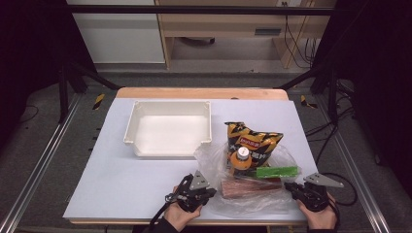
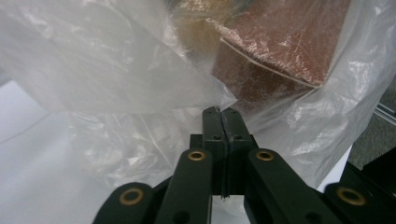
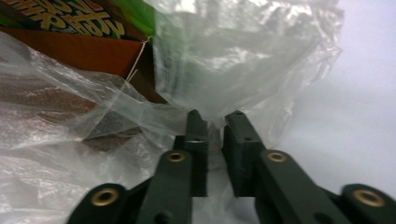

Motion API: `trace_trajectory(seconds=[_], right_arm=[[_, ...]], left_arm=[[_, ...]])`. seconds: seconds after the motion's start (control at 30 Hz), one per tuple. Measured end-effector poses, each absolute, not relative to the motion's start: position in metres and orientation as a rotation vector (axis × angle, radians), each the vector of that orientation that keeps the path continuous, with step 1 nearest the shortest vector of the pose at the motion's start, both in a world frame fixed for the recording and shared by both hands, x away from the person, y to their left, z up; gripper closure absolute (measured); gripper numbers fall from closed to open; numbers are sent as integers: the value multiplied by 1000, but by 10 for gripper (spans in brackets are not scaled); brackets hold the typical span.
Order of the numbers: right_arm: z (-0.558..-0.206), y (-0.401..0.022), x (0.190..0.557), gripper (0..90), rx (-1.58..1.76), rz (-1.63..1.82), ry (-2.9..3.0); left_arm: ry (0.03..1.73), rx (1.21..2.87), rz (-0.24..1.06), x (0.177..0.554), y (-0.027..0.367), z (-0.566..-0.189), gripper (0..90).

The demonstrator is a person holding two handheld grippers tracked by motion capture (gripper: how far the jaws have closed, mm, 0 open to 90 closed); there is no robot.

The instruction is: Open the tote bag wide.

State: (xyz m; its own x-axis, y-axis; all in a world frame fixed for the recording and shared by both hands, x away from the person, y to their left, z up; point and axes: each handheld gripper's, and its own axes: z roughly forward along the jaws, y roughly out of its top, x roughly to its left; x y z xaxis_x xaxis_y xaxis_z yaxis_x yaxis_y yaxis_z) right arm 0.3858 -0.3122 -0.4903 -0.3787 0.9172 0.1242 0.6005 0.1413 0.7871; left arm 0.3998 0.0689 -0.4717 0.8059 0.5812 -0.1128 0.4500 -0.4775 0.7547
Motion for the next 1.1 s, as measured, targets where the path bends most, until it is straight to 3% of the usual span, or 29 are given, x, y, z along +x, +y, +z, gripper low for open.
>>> trace_trajectory(seconds=[0.23,0.53,0.83,0.97,1.03,1.1], right_arm=[[-465,-320,372,649,1394,1198,1965],[-416,-316,353,519,1231,1348,1879],[-391,-306,350,398,1169,1388,1850],[-389,-306,349,404,1163,1399,1845],[-388,-305,349,428,1155,1404,1848],[-387,-304,350,454,1137,1412,1857]], left_arm=[[773,2063,281,399,79,-445,662],[814,1909,335,402,105,-407,474],[810,1808,397,403,119,-379,399],[805,1827,419,411,108,-375,393],[813,1871,414,421,99,-380,428],[833,1917,398,431,92,-389,535]])
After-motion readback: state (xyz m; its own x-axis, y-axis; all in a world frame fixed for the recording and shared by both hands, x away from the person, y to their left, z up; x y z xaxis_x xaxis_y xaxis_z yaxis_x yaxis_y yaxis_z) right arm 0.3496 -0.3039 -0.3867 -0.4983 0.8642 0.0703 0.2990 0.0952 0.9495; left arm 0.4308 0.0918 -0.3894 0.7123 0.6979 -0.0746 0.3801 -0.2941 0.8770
